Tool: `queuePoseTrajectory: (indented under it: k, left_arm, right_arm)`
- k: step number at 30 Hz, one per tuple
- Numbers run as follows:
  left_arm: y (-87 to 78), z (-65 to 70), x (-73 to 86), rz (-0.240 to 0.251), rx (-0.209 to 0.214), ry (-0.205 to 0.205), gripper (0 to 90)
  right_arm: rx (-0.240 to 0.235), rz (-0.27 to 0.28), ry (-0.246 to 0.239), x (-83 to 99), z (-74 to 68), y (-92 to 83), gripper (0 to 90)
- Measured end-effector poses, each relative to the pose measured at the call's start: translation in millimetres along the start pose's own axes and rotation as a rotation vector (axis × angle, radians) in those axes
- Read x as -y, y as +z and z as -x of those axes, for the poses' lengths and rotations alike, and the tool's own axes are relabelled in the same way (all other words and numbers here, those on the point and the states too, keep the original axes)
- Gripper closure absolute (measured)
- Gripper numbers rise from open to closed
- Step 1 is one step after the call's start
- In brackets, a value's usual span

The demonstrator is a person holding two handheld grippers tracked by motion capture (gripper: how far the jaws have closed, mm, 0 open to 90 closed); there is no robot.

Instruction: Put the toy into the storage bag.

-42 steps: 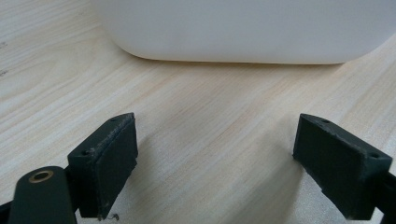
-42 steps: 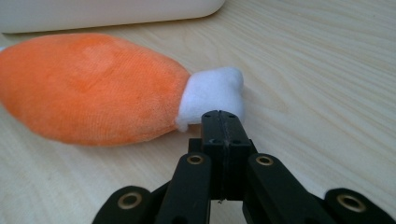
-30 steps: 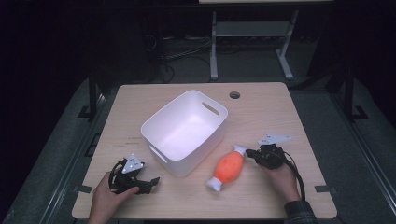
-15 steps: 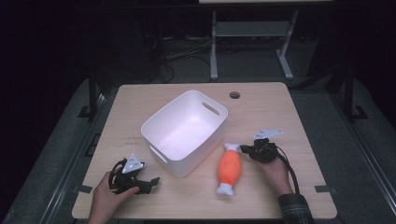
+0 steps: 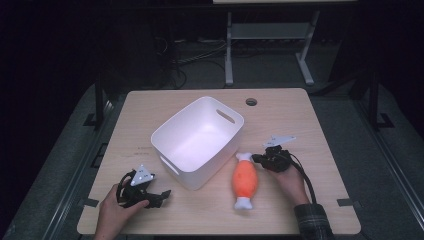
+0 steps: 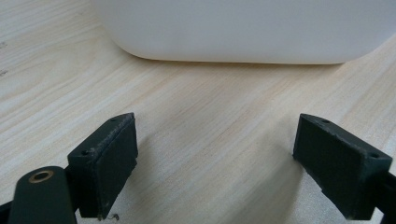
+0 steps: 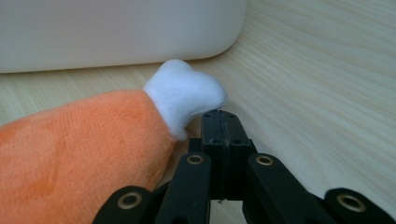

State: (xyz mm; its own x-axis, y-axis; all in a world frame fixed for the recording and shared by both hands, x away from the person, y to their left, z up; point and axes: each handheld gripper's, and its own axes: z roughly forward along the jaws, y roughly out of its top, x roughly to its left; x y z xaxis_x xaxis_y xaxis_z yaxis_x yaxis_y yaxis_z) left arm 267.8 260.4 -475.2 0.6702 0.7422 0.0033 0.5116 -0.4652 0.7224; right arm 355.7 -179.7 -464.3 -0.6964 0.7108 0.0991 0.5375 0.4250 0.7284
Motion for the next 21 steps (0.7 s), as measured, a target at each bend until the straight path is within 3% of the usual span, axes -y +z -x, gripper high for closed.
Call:
queuePoseTrajectory:
  k: [14, 21]
  left_arm:
    - [-0.1, -0.2, -0.1, -0.002, 0.000, 0.003, 12.8]
    - [-0.1, 0.0, -0.1, -0.001, 0.000, 0.000, 12.9]
  right_arm:
    - [-0.038, -0.006, -0.003, -0.3, 1.3, 10.2, 89.5]
    - [0.002, -0.012, 0.030, -0.5, 3.9, -11.6, 80.5]
